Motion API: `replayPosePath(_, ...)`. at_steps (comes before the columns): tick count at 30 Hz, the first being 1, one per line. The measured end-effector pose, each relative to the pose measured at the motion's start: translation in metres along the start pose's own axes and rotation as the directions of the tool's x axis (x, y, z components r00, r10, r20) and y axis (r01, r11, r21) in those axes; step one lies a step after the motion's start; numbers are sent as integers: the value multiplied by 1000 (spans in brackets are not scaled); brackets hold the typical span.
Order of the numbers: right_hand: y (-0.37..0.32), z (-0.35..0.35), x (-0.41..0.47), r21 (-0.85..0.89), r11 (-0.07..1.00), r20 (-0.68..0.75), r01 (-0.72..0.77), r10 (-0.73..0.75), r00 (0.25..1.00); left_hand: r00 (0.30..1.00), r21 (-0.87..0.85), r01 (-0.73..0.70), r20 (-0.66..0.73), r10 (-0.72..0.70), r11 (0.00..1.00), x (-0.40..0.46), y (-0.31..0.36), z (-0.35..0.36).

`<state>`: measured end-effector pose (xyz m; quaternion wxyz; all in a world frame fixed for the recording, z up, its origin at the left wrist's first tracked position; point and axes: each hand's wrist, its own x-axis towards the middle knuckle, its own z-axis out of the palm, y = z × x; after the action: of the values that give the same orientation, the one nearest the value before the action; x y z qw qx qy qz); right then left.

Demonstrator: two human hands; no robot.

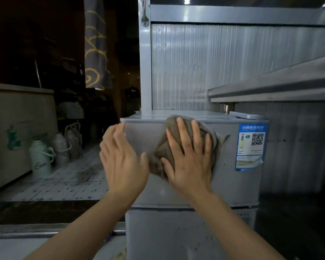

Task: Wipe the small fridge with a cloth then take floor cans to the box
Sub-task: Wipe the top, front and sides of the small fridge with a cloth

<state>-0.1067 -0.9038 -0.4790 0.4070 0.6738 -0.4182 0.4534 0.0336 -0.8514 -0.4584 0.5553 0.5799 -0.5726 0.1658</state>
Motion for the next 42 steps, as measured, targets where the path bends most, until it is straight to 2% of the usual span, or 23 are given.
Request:
replayPosePath(2, 7, -2, 11, 22, 997, -13, 80, -80, 997, 990, 78, -141, 1, 141, 987, 7, 13, 3)
replayPosePath(5, 34, -5, -2, -1, 997, 2, 78, -78, 997, 983, 162, -185, 48, 179, 969, 10, 18, 9)
replayPosePath(8, 80, -7, -22, -39, 991, -18, -132, 131, 991, 974, 144, -225, 28, 223, 964, 11, 11, 10)
replayPosePath(10, 96, -9, -28, -32, 950, -46, -312, 310, 950, 970, 113, -244, 15, 244, 963, 14, 10, 11)
replayPosePath(12, 83, -9, -27, -3, 899, -88, -438, 436, 896, 973, 90, -231, 8, 232, 969, 15, 13, 12)
replayPosePath(14, 53, -3, -24, 13, 922, -89, -388, 387, 918, 978, 68, -206, 2, 206, 976, 14, 17, 15)
replayPosePath(16, 29, 3, -21, 6, 975, -53, -220, 220, 974, 980, 67, -200, 1, 200, 978, 12, 18, 15)
replayPosePath(19, 42, 3, -18, 16, 995, -41, -96, 96, 994, 976, 82, -220, 13, 219, 972, 12, 17, 12)
replayPosePath(20, 53, 1, -21, 19, 994, -43, -106, 107, 993, 975, 86, -224, 20, 223, 971, 13, 16, 11)
replayPosePath(22, 78, -4, -32, 35, 966, -31, -256, 257, 966, 973, 107, -229, 36, 226, 968, 13, 16, 8)
replayPosePath(24, 94, -11, -36, 82, 882, -32, -465, 468, 883, 966, 131, -259, 57, 253, 957, 11, 19, 8)
replayPosePath(26, 96, -15, -25, 104, 820, -48, -563, 570, 821, 930, 150, -363, 114, 349, 920, 7, 28, 15)
replayPosePath(28, 95, -17, -2, 100, 826, -77, -555, 562, 823, 884, 154, -461, 168, 436, 874, 1, 41, 27)
replayPosePath(31, 100, -17, 17, 89, 842, -127, -532, 540, 832, 888, 130, -448, 179, 423, 885, -7, 54, 42)
replayPosePath(34, 105, -4, -8, 95, 841, -154, -532, 540, 827, 882, 155, -466, 162, 443, 871, -12, 43, 48)
replayPosePath(36, 102, 5, -50, 132, 810, -125, -571, 585, 801, 869, 163, -490, 164, 466, 856, -17, 33, 49)
replayPosePath(40, 79, 14, -160, 139, 754, 97, -642, 635, 766, 873, 178, -473, 226, 432, 863, -38, 16, 47)
replayPosePath(42, 73, 15, -182, 123, 722, 161, -681, 662, 732, 862, 206, -490, 263, 434, 847, -51, 7, 45)
